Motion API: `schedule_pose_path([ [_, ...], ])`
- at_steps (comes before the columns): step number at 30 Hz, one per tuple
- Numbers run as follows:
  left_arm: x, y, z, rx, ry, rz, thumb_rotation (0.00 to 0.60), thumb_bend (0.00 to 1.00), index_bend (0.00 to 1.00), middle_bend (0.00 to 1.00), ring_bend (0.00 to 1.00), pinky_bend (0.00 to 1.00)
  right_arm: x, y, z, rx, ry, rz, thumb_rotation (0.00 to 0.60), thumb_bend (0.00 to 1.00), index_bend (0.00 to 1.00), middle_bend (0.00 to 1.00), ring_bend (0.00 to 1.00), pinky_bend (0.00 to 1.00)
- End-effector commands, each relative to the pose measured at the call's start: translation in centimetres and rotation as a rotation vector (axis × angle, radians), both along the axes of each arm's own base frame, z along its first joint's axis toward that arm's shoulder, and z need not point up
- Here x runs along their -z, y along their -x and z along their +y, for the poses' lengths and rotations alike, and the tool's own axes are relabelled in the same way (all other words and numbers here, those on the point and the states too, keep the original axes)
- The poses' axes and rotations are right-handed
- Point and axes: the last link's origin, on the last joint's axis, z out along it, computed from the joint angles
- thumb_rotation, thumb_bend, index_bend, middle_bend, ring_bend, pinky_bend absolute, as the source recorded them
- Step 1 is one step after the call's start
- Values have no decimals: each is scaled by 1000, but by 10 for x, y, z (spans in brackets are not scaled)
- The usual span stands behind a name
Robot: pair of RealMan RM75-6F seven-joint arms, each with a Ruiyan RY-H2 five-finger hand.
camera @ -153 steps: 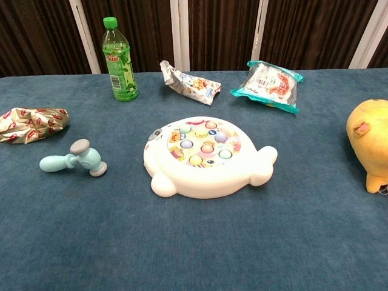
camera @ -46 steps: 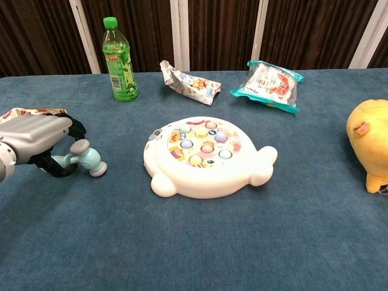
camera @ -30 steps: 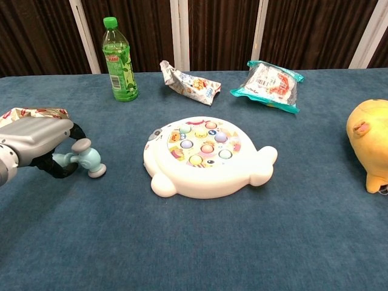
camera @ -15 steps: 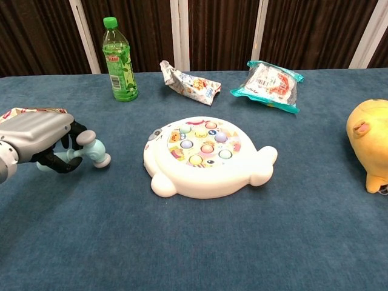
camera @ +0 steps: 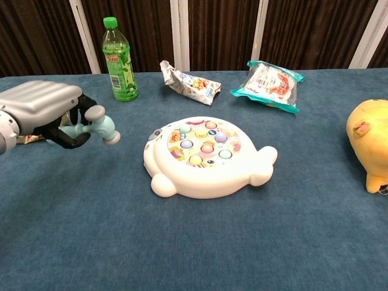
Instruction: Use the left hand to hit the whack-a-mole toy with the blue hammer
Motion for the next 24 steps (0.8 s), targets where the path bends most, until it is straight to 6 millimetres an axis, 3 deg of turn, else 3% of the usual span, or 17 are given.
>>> schedule_pose_path([
  [1, -14, -21, 10, 69, 25, 9, 600, 579, 623, 477, 421, 555, 0, 0, 0, 2, 0, -4, 600, 221, 0, 0, 0, 0],
  [10, -32, -77, 41, 117, 81, 54, 600, 579, 622, 472, 424, 558, 1, -1, -1, 16, -10, -27, 600, 222, 0, 0, 0, 0],
  [18, -19, -112, 61, 177, 108, 173, 600, 579, 622, 472, 424, 558, 1, 0, -3, 39, -17, -55, 600, 222, 0, 0, 0, 0],
  [24, -2, -123, 66, 178, 125, 201, 600, 579, 621, 472, 424, 558, 0, 1, -6, 52, -17, -72, 600, 222, 0, 0, 0, 0],
])
